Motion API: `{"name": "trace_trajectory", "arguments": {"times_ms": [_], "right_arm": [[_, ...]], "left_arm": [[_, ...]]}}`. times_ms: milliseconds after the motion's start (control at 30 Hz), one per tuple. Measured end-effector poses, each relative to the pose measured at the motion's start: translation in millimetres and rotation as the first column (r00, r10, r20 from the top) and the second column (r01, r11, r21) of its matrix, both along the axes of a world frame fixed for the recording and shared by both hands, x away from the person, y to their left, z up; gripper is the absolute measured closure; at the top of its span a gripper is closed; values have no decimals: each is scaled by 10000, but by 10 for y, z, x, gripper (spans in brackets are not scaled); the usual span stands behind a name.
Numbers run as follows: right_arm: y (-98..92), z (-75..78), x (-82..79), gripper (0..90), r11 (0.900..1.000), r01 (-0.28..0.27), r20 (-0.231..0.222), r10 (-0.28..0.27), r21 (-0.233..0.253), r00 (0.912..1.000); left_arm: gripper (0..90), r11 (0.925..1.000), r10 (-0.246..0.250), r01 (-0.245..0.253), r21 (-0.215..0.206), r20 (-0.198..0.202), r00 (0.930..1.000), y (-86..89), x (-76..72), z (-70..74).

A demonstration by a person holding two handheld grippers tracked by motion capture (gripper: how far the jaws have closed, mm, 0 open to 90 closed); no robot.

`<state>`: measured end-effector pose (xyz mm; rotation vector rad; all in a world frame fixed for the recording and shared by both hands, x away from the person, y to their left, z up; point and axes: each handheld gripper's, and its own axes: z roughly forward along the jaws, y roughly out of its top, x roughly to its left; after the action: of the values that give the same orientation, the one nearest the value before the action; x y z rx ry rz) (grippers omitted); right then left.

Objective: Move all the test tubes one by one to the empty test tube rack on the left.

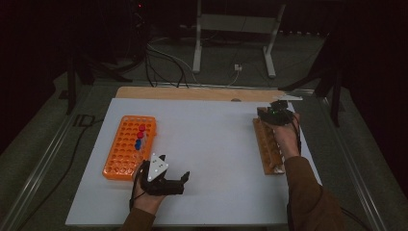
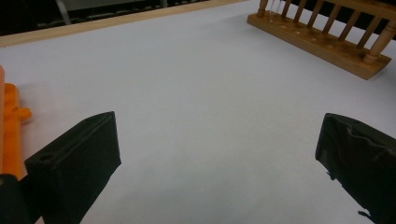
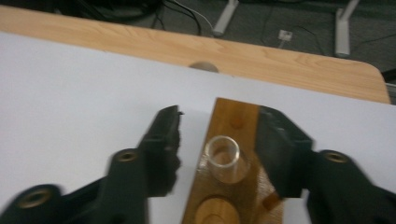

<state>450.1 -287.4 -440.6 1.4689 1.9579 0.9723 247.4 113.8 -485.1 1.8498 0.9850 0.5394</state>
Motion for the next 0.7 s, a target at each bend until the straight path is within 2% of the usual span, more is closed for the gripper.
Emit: {"name": "trace_trajectory", "arguments": {"times_ms": [133,233,333,500,700], "right_arm": [[-13,-37,17,698,9996,204,-83,-205,-193,9998],[-31,-50,19,753,9993,344,-127,-346,-139,9993],[-29,-63,25,756,9992,344,-99,-346,-198,9994],[27,-62,0,740,9972,357,-26,-360,-652,9993],[38,-59,-18,762,9969,442,-102,-449,-645,9989]], "left_arm": [[6,10000,-9,9,-10,9,10000,1,-5,2],[7,10000,0,0,20,-2,10000,-1,-6,-2],[6,10000,-8,8,66,6,10000,-9,-11,-3],[6,10000,-31,31,81,42,10000,-12,-14,0],[6,9999,-41,41,139,16,10000,-22,-10,-9]]}}
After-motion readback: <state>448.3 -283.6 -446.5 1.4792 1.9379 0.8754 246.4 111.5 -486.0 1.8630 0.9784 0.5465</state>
